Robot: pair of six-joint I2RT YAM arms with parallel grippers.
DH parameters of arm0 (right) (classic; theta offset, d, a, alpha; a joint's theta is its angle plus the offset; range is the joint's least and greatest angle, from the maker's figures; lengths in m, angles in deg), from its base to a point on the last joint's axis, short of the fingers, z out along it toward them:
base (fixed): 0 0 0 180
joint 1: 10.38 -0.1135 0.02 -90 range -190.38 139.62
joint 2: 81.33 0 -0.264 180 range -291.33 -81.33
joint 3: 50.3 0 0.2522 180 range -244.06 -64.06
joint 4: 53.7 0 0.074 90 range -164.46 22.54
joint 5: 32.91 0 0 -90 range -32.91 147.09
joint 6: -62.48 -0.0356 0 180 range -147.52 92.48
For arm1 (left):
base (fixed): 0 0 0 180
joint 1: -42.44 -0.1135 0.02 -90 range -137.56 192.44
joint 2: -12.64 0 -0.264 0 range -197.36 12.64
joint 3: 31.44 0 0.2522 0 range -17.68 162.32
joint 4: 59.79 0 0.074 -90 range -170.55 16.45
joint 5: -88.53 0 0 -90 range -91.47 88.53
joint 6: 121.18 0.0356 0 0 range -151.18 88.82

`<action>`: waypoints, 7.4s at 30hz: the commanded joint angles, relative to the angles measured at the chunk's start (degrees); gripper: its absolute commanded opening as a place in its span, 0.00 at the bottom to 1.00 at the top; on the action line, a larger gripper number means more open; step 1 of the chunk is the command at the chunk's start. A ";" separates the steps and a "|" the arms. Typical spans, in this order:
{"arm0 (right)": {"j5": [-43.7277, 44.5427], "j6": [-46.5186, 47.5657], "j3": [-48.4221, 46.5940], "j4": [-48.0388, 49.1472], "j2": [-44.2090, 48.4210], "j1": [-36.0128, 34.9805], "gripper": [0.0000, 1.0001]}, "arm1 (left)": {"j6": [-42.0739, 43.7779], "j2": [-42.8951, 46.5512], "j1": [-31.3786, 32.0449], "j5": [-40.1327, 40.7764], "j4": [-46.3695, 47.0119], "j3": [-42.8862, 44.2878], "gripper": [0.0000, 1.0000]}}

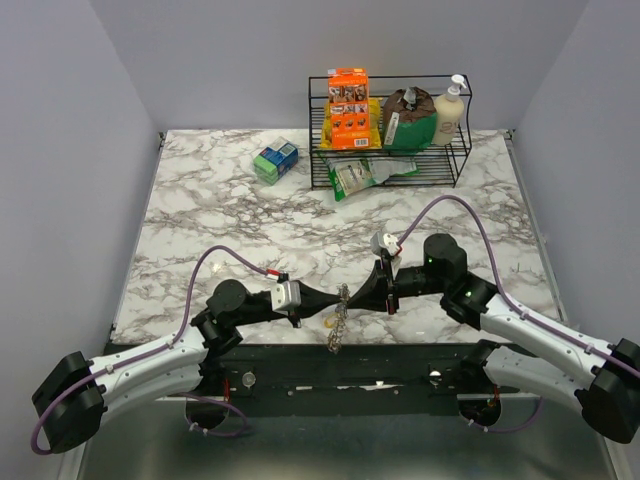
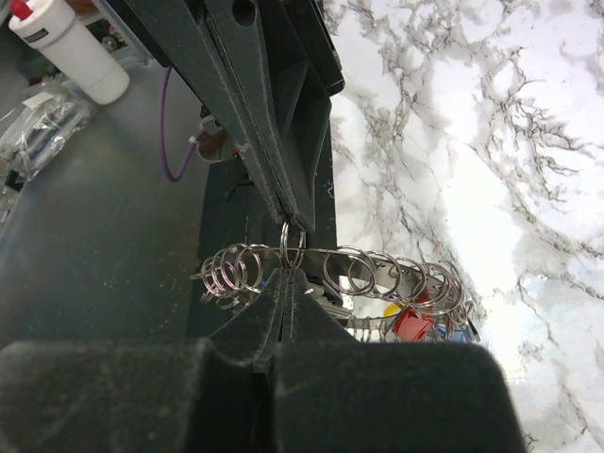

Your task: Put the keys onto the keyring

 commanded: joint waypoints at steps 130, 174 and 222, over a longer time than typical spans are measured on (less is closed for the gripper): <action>6.30 -9.72 0.97 13.81 -0.74 -1.12 0.04 | -2.42 1.47 0.33 -0.47 6.60 -0.38 0.00; 9.55 6.19 -6.33 -13.96 0.84 -1.12 0.01 | 3.63 -1.51 0.33 -1.97 -37.51 18.67 0.61; 9.11 5.84 -4.75 -13.26 -0.39 -1.21 0.01 | 14.64 -17.60 0.33 -7.06 -54.67 35.22 0.39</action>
